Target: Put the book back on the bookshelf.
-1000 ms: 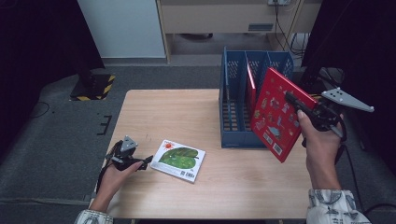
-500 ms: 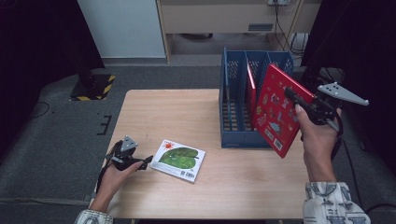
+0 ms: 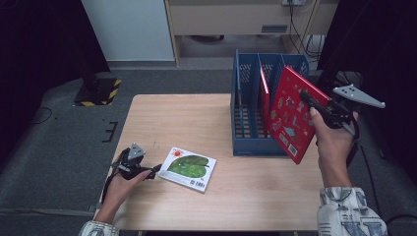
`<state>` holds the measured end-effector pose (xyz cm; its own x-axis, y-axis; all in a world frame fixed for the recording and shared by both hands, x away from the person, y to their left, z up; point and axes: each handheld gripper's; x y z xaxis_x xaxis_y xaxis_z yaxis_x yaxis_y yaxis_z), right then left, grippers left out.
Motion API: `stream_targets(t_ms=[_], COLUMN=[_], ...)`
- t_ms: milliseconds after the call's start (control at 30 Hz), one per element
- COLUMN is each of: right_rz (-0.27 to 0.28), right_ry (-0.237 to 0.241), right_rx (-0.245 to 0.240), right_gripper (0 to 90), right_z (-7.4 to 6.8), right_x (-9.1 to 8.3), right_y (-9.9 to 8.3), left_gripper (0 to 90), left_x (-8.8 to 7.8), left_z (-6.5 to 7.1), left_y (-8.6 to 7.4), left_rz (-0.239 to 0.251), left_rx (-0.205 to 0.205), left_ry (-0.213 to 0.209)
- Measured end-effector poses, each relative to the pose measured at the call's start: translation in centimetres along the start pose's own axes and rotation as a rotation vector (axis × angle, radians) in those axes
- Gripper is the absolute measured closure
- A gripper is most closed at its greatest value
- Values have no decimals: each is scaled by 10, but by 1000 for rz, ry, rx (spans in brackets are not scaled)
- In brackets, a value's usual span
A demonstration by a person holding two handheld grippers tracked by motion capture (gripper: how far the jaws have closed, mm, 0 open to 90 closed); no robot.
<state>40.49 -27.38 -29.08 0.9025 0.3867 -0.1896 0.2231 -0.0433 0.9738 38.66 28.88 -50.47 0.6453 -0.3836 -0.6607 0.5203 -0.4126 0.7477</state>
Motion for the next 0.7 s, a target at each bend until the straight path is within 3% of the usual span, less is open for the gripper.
stream_targets(t_ms=[700], right_rz=[6], right_ry=[-24], right_rx=[6], right_gripper=[798], right_z=[5], right_x=[4], right_y=[4], left_gripper=[46], left_x=[0], left_z=[1], left_y=[0], left_rz=[-1], left_rx=[3], left_ry=[-1])
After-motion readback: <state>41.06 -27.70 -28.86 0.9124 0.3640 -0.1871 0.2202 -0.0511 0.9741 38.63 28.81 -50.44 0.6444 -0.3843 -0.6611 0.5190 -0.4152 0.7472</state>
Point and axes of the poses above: each handheld gripper's, and its own axes: x roughly forward along the jaws, y roughly out of its top, z roughly to its right, and after that the axes turned 1 degree about y, right-handed
